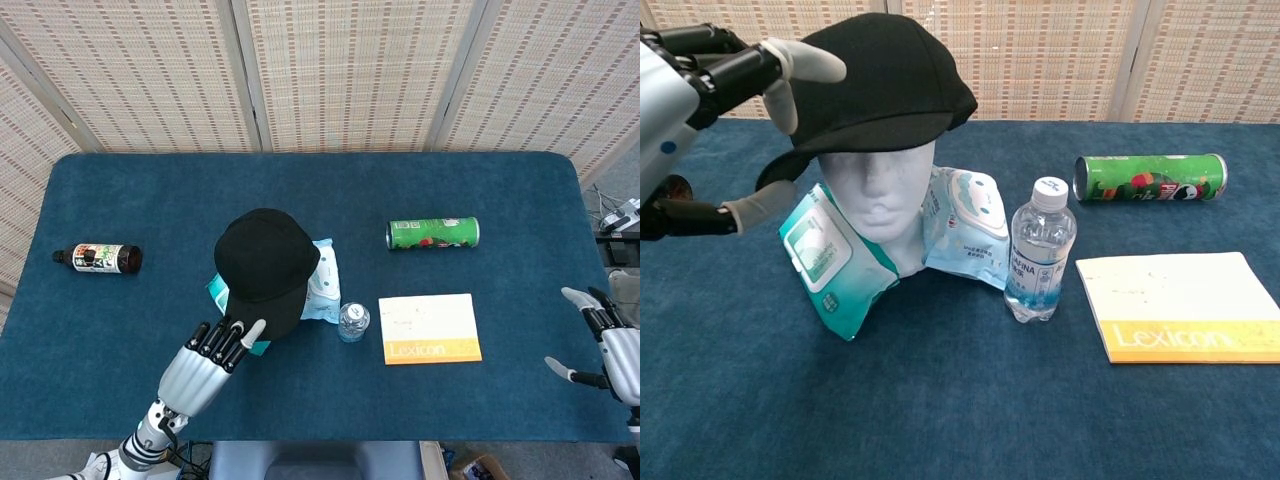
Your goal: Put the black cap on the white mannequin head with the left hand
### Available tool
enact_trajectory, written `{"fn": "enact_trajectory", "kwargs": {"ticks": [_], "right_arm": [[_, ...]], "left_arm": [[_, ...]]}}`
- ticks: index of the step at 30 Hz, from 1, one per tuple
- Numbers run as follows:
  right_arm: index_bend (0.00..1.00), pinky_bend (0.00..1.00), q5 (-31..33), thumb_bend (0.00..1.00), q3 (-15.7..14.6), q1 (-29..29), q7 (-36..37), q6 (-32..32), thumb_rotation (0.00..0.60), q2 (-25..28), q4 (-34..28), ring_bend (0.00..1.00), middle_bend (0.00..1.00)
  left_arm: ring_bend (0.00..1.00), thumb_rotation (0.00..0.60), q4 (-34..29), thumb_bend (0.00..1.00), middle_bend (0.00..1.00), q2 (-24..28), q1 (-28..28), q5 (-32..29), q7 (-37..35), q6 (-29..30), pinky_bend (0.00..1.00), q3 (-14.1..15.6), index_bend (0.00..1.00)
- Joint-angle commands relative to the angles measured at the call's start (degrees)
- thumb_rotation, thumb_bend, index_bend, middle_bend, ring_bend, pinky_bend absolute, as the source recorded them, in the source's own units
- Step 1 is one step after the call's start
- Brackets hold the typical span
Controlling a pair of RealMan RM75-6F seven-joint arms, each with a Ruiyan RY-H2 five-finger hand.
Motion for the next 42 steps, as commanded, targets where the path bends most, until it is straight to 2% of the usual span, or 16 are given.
{"fn": "enact_trajectory", "kwargs": {"ticks": [1, 4, 8, 10, 19, 23, 28, 32, 37, 42], "right_arm": [[0.13, 0.34, 0.0, 0.0, 0.0, 0.0, 0.0, 0.0, 0.6, 0.0, 0.0, 0.08, 0.19], [0.13, 0.34, 0.0, 0.0, 0.0, 0.0, 0.0, 0.0, 0.6, 0.0, 0.0, 0.08, 0.19], [0.13, 0.34, 0.0, 0.0, 0.0, 0.0, -0.2, 0.0, 0.6, 0.0, -0.1, 0.08, 0.19], [0.13, 0.34, 0.0, 0.0, 0.0, 0.0, -0.3, 0.0, 0.6, 0.0, -0.1, 0.08, 0.19], [0.13, 0.34, 0.1, 0.0, 0.0, 0.1, -1.1, -0.2, 0.6, -0.2, -0.4, 0.08, 0.19], [0.13, 0.34, 0.3, 0.0, 0.1, 0.1, -1.7, -0.3, 0.6, -0.3, -0.6, 0.08, 0.19], [0.13, 0.34, 0.6, 0.0, 0.2, 0.2, -2.7, -0.7, 0.6, -0.5, -1.0, 0.08, 0.19], [0.13, 0.34, 0.9, 0.0, 0.2, 0.3, -4.0, -0.9, 0.6, -0.7, -1.3, 0.08, 0.2], [0.13, 0.34, 1.1, 0.0, 0.3, 0.5, -6.0, -1.3, 0.6, -1.1, -1.9, 0.08, 0.2], [0.13, 0.34, 1.3, 0.0, 0.3, 0.5, -8.2, -1.3, 0.6, -1.6, -2.6, 0.08, 0.2]], "left_arm": [[0.36, 0.6, -0.4, 0.18, 0.46, 0.2, 0.8, -0.2, 0.1, -0.1, 0.61, 0.5, 0.2], [0.34, 0.6, -1.5, 0.12, 0.43, 0.6, 2.2, -1.4, 0.4, -0.8, 0.59, 1.1, 0.16], [0.3, 0.6, -2.7, 0.04, 0.35, 1.3, 3.7, -3.1, 1.0, -1.9, 0.56, 1.5, 0.04], [0.28, 0.6, -3.3, 0.03, 0.32, 1.8, 4.4, -4.0, 1.1, -2.4, 0.55, 1.6, 0.01], [0.26, 0.6, -1.5, 0.02, 0.3, 3.3, 7.5, -8.3, -1.6, -1.3, 0.53, 0.3, 0.0], [0.26, 0.6, -0.9, 0.02, 0.29, 5.2, 9.5, -11.7, -3.0, -0.7, 0.52, -0.5, 0.06], [0.26, 0.6, -3.7, 0.02, 0.29, 8.9, 11.9, -16.1, -6.0, -1.3, 0.52, -0.8, 0.17], [0.26, 0.6, -7.0, 0.02, 0.29, 15.6, 12.4, -17.9, -11.1, -4.7, 0.52, 1.1, 0.26], [0.26, 0.6, -8.7, 0.02, 0.3, 20.6, 13.7, -19.8, -17.5, -4.9, 0.52, 1.4, 0.28], [0.29, 0.6, -9.4, 0.02, 0.4, 23.7, 15.7, -20.4, -25.5, -2.5, 0.52, 1.7, 0.34]]}}
